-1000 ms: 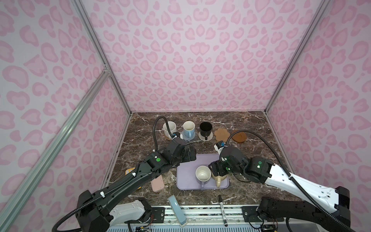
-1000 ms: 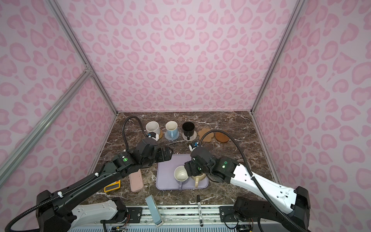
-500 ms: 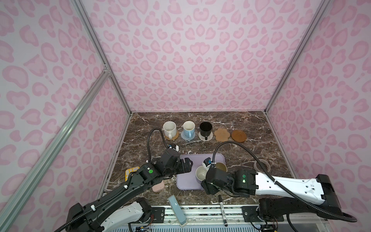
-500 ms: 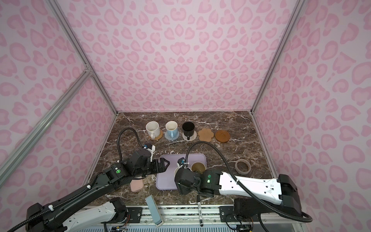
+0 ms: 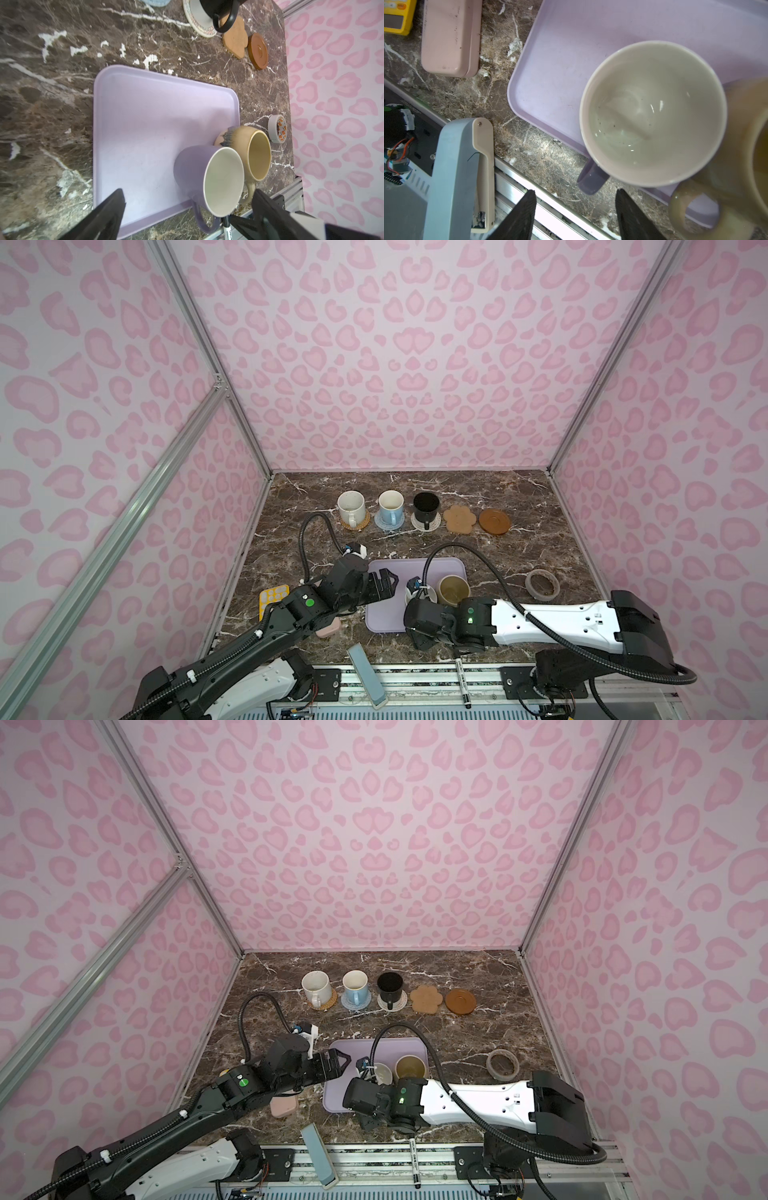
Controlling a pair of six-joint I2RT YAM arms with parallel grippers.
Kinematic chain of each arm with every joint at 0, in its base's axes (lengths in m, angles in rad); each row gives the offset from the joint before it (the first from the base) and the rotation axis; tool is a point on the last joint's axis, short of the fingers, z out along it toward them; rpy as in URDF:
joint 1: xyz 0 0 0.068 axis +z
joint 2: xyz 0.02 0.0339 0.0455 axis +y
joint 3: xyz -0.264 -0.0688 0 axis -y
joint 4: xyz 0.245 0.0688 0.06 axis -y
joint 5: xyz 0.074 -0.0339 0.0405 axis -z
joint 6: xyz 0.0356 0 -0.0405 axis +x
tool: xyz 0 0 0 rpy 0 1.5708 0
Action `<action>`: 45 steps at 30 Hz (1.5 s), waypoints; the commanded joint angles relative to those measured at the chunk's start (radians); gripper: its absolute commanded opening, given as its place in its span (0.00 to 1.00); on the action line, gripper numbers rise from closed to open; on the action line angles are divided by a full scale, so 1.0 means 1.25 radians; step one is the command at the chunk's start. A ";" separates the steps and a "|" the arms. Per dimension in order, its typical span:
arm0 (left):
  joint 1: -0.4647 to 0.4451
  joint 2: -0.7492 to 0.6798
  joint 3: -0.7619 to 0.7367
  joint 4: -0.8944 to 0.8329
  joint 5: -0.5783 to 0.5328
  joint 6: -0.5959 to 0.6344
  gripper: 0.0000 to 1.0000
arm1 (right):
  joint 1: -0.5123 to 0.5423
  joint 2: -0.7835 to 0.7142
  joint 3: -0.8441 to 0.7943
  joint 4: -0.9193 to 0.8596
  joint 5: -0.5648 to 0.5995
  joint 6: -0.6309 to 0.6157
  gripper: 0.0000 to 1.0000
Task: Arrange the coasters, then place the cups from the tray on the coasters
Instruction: 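Lower the right gripper onto the lavender mug's rim and close it, then lift the lavender mug off the tray with the right gripper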
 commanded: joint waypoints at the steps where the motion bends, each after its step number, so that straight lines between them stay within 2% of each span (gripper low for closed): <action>1: 0.001 0.007 -0.005 0.037 -0.005 -0.018 0.97 | -0.003 0.026 0.006 -0.018 0.027 0.029 0.61; 15: 0.000 -0.043 -0.008 -0.002 -0.040 -0.024 0.97 | -0.036 0.115 0.033 -0.017 0.080 0.007 0.44; 20: 0.000 -0.060 -0.017 0.000 -0.039 -0.030 0.97 | -0.053 0.115 0.032 -0.003 0.074 -0.020 0.34; 26: 0.001 -0.072 -0.021 -0.008 -0.048 -0.032 0.97 | -0.074 0.126 0.025 0.009 0.067 -0.052 0.27; 35: 0.000 -0.067 -0.021 -0.014 -0.062 -0.031 0.97 | -0.085 0.151 0.038 0.013 0.094 -0.056 0.32; 45: 0.000 -0.054 -0.018 -0.016 -0.072 -0.030 0.97 | -0.105 0.177 0.044 0.040 0.111 -0.066 0.30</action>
